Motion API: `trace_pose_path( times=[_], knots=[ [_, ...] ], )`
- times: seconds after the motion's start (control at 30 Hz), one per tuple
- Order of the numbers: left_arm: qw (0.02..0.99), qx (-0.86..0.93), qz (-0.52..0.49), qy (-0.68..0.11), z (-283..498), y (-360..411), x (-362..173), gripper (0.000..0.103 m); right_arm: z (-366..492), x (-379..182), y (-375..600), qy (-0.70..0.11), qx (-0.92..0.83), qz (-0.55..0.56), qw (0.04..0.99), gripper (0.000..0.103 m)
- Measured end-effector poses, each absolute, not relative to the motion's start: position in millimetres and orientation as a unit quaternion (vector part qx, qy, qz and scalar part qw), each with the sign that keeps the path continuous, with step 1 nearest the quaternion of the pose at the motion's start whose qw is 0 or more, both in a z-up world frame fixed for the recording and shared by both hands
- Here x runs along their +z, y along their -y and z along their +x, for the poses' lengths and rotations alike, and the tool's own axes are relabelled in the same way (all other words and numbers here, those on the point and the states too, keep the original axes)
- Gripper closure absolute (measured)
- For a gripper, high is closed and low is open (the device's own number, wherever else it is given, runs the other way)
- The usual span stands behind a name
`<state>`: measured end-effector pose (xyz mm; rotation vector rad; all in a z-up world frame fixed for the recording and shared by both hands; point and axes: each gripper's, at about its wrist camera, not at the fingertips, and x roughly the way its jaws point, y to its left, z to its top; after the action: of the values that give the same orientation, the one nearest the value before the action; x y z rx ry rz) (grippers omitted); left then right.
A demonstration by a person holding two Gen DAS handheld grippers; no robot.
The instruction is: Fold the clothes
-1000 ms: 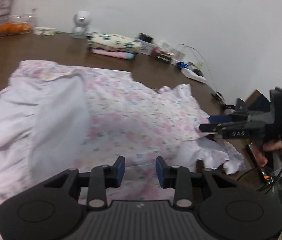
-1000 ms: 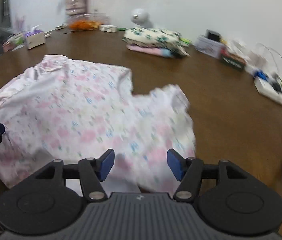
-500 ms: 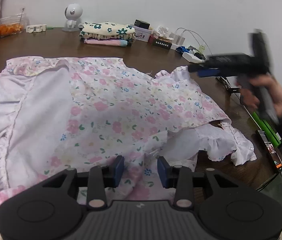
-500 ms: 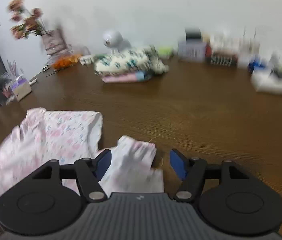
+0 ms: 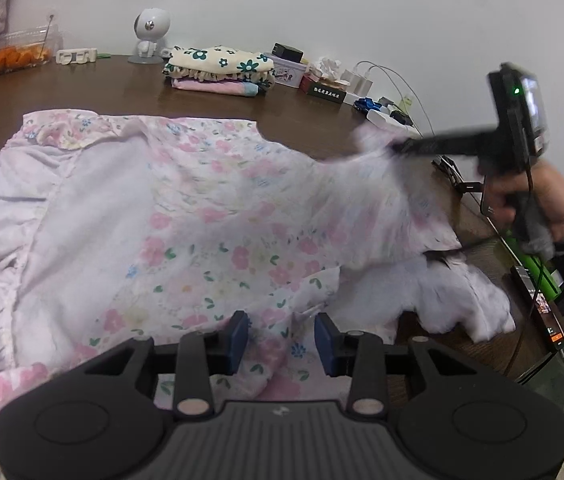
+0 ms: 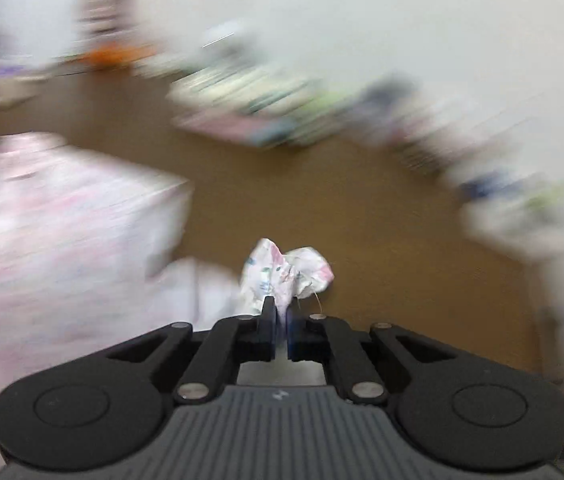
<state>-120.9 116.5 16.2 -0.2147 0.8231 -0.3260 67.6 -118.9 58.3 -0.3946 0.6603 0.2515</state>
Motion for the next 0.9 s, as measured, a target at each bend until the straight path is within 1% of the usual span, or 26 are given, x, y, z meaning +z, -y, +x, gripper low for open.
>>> trace_pose_path(
  times=[0.03,0.07,0.13,0.17,0.2,0.27,0.33,0.37,0.4,0.43,0.47,0.5,0.53,0.57,0.6,0.67,0.7,0.77,0.8,0.83,0.87,0.9],
  knots=[
    [0.898,-0.158,-0.105,-0.397,-121,-117,16,0.069,64,63,118,-0.307,0.087,-0.217,0.923,0.095],
    [0.898,-0.158,-0.106,-0.397,-121,-118,16,0.069,62,58,115,-0.304,0.078,-0.24,0.919,0.088],
    [0.898,-0.159,-0.109,-0.396,-122,-120,15,0.069,58,48,110,-0.299,0.059,-0.285,0.909,0.026],
    [0.898,-0.16,-0.111,-0.395,-122,-121,15,0.069,56,43,107,-0.296,0.05,-0.307,0.903,0.021],
    [0.898,-0.16,-0.112,-0.395,-123,-122,15,0.069,54,38,104,-0.293,0.041,-0.328,0.897,0.022],
    [0.898,-0.161,-0.115,-0.394,-123,-124,14,0.069,45,57,130,-0.31,0.071,-0.23,0.92,0.025],
    [0.898,-0.162,-0.118,-0.393,-124,-126,14,0.069,34,68,157,-0.335,0.104,-0.132,0.927,0.04],
    [0.898,-0.162,-0.119,-0.392,-124,-127,14,0.069,27,70,171,-0.352,0.122,-0.083,0.924,0.042],
    [0.898,-0.162,-0.12,-0.392,-124,-128,13,0.069,21,72,185,-0.368,0.139,-0.035,0.919,0.049],
    [0.897,-0.163,-0.122,-0.391,-125,-129,13,0.069,17,65,191,-0.382,0.157,-0.015,0.911,0.056],
    [0.898,-0.163,-0.122,-0.391,-125,-129,13,0.069,8,58,192,-0.397,0.175,-0.011,0.901,0.061],
    [0.899,-0.163,-0.117,-0.39,-123,-126,14,0.068,-2,50,192,-0.411,0.193,-0.007,0.891,0.073],
    [0.899,-0.164,-0.11,-0.391,-122,-123,14,0.068,-8,42,188,-0.42,0.193,-0.017,0.887,0.081],
    [0.899,-0.167,-0.105,-0.391,-121,-120,15,0.068,-14,33,183,-0.428,0.193,-0.028,0.882,0.082],
    [0.899,-0.17,-0.101,-0.392,-120,-118,15,0.068,-18,29,179,-0.417,0.165,-0.061,0.892,0.086],
    [0.899,-0.178,-0.103,-0.386,-121,-116,18,0.068,-21,23,173,-0.393,0.09,-0.125,0.906,0.086],
    [0.903,-0.18,-0.107,-0.374,-125,-119,22,0.067,-17,23,171,-0.388,0.051,-0.142,0.909,0.086],
    [0.915,-0.177,-0.121,-0.342,-138,-134,33,0.063,-24,37,170,-0.359,0.015,-0.157,0.92,0.083],
    [0.921,-0.173,-0.125,-0.325,-146,-144,37,0.057,-27,45,170,-0.343,-0.003,-0.164,0.925,0.078],
    [0.929,-0.167,-0.122,-0.308,-156,-156,41,0.051,-39,59,169,-0.312,0.011,-0.166,0.936,0.069],
    [0.936,-0.16,-0.118,-0.291,-166,-169,44,0.048,-50,71,167,-0.29,0.051,-0.154,0.943,0.064],
    [0.941,-0.156,-0.108,-0.278,-175,-179,46,0.044,-59,76,161,-0.288,0.116,-0.136,0.941,0.06]
  ],
)
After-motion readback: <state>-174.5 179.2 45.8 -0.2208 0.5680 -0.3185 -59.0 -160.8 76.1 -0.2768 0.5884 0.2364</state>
